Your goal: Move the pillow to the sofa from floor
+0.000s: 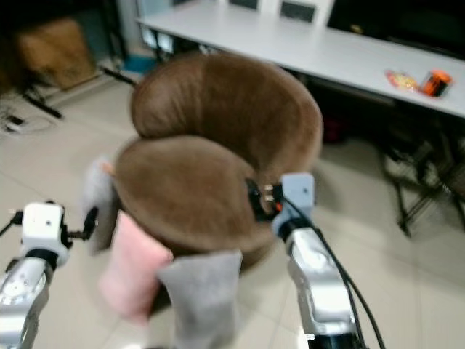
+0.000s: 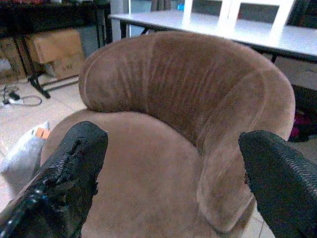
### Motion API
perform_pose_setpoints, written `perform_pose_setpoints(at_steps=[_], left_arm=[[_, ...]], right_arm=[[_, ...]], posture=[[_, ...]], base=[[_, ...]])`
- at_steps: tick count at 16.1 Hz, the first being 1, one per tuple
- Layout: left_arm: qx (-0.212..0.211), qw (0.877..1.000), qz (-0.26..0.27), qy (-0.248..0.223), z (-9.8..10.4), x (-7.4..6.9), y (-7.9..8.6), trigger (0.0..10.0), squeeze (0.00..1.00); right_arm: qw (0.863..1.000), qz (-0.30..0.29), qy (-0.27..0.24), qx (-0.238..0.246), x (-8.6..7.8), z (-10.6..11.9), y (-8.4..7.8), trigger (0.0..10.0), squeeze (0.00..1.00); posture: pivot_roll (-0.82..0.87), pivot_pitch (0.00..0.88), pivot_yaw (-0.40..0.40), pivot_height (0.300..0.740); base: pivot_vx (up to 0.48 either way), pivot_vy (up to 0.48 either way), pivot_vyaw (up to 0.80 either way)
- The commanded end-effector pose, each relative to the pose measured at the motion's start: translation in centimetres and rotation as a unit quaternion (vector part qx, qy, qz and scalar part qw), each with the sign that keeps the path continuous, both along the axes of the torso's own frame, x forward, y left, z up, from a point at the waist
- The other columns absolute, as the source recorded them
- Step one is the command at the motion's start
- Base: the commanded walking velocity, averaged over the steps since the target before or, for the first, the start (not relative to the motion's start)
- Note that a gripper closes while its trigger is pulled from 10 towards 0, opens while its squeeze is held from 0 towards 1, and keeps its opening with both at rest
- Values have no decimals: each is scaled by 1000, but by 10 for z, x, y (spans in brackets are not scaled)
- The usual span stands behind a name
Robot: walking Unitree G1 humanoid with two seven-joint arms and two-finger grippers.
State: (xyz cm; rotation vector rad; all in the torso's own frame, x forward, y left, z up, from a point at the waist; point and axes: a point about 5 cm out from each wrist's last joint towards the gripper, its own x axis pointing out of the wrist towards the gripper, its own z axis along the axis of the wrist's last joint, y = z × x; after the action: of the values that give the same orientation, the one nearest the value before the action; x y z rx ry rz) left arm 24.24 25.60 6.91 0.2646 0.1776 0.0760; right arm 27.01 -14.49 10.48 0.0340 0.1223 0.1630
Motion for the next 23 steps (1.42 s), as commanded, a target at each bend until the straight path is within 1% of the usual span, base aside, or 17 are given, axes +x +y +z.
perform_pose_setpoints(at_steps=[1, 2, 3, 5, 7, 8, 9, 12, 16, 17, 18, 21, 23], left_arm=[[-8, 1000, -13, 1, -5, 2, -3, 10000, 0], [-8, 1000, -14, 3, -6, 2, -2, 10000, 0], [-8, 1000, -16, 4, -10, 4, 1, 10000, 0], [-7, 1000, -15, 5, -13, 5, 4, 10000, 0], [-2, 1000, -14, 7, -18, 6, 8, 10000, 0], [7, 1000, -17, 2, -18, 6, 9, 10000, 0], [10, 1000, -20, -4, -18, 6, 8, 10000, 0], [2, 1000, -25, -9, -20, 7, 6, 10000, 0], [5, 1000, -23, -14, -18, 5, 5, 10000, 0], [14, 1000, -8, -3, -19, 4, 8, 10000, 0], [24, 1000, -4, -5, -17, 4, 8, 10000, 0], [20, 1000, 15, -18, -10, 3, 10, 10000, 0], [30, 999, 2, -37, -6, 4, 8, 10000, 0]], right_arm=[[1000, -22, 5, -8, -1, -2, -11, 10000, 0], [999, -31, 8, -7, 0, -3, -13, 10000, 0], [999, -41, 17, 12, 2, -4, -14, 10000, 0], [999, -35, 17, 4, 3, -5, -14, 10000, 0], [999, -39, 15, 6, 3, -5, -14, 10000, 0], [999, -44, 19, 17, 4, -6, -15, 10000, 0], [998, -44, 16, 31, 4, -5, -14, 10000, 0], [999, -44, 11, 25, 5, -4, -15, 10000, 0], [999, -42, 14, 26, 4, -6, -14, 10000, 0], [999, -41, 17, 25, 4, -7, -14, 10000, 0], [998, -39, 23, 33, 4, -9, -14, 10000, 0], [998, -36, 29, 36, 6, -10, -12, 10000, 0], [999, -32, 31, 30, 6, -11, -11, 10000, 0]], posture=[[-19, 0, -35, 740], [-25, 0, -32, 740], [-26, 0, -30, 740], [-25, 0, -29, 740], [-24, 0, -30, 740], [-23, 0, -30, 735], [-21, 0, -31, 725], [-20, 0, -30, 690], [-19, 0, -34, 655], [-17, 0, -36, 645], [-11, 0, -42, 635], [-3, 0, -51, 605], [-1, 0, -54, 600]], base=[[334, 0, 506], [330, 0, 0], [330, 0, 0], [148, 0, 0], [0, 0, 0], [0, 0, 0], [0, 0, 0], [0, 0, 0], [0, 0, 0], [0, 0, 0], [0, 0, 0], [0, 0, 0], [0, 0, 0]])
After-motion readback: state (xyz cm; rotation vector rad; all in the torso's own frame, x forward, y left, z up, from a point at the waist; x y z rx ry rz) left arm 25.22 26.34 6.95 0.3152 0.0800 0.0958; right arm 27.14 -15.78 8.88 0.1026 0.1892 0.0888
